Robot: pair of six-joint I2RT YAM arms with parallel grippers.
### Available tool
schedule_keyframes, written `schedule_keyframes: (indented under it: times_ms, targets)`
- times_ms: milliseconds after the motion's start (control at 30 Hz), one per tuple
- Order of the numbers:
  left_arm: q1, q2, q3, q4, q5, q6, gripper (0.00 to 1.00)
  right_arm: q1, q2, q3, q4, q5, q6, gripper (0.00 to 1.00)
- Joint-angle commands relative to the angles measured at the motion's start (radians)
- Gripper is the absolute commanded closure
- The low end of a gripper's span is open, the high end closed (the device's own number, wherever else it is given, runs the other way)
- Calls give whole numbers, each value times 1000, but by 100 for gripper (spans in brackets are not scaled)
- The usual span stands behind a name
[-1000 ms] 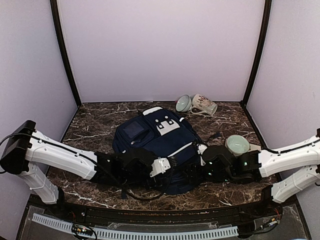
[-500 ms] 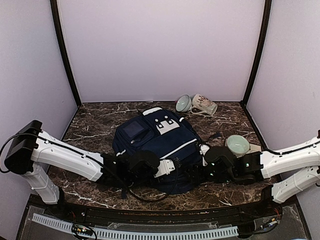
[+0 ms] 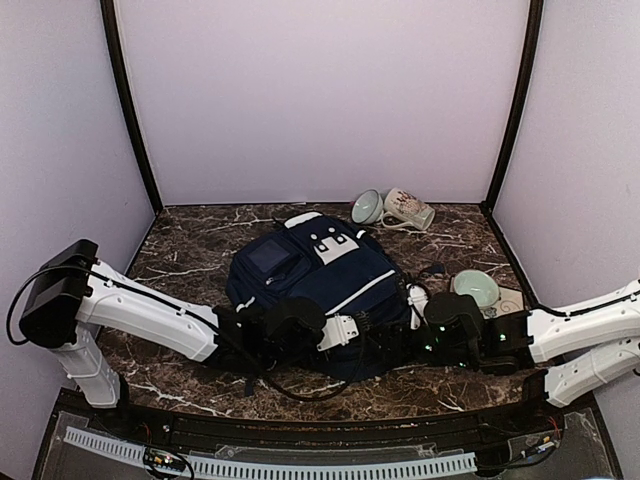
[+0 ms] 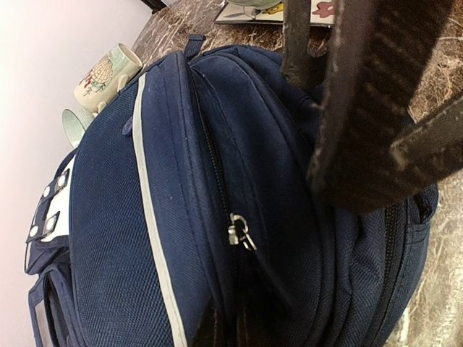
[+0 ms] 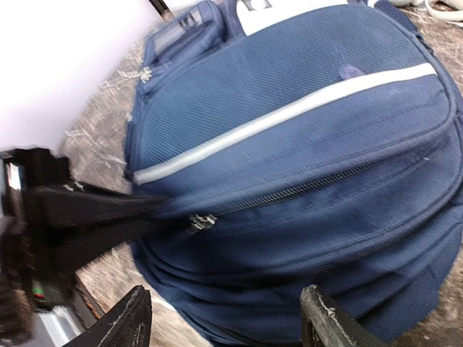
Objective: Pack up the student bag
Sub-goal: Hold the upper front pocket of the student bag, then grab the upper front pocket of the student bag.
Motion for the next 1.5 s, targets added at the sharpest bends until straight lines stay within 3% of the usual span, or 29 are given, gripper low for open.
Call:
schedule_keyframes:
  times_ms: [0, 133, 300, 467, 867, 1200, 1400, 1467]
  targets:
    - [23, 3, 48, 80, 65, -37, 100, 5, -21, -52, 170, 4, 49, 29]
    - [23, -7, 62, 71, 177, -54, 100, 6, -4, -73, 228, 35, 86, 29]
    - [26, -12, 79, 51, 138, -51, 100, 6, 50, -50, 251, 19, 88, 31]
    - [33, -21, 103, 69, 223, -100, 100, 6, 102, -32, 316, -35, 90, 34]
    - [33, 4, 106, 94, 260, -127, 100, 6, 213, 50, 291, 3, 84, 46]
    - [33, -6, 77, 123, 257, -123, 100, 3, 252, 78, 207, 93, 92, 74]
    - [33, 0, 55, 163, 242, -128, 100, 3, 294, 88, 279, 0, 56, 82]
    - [33, 8, 56, 165, 235, -130, 100, 1, 309, 109, 262, -8, 44, 90]
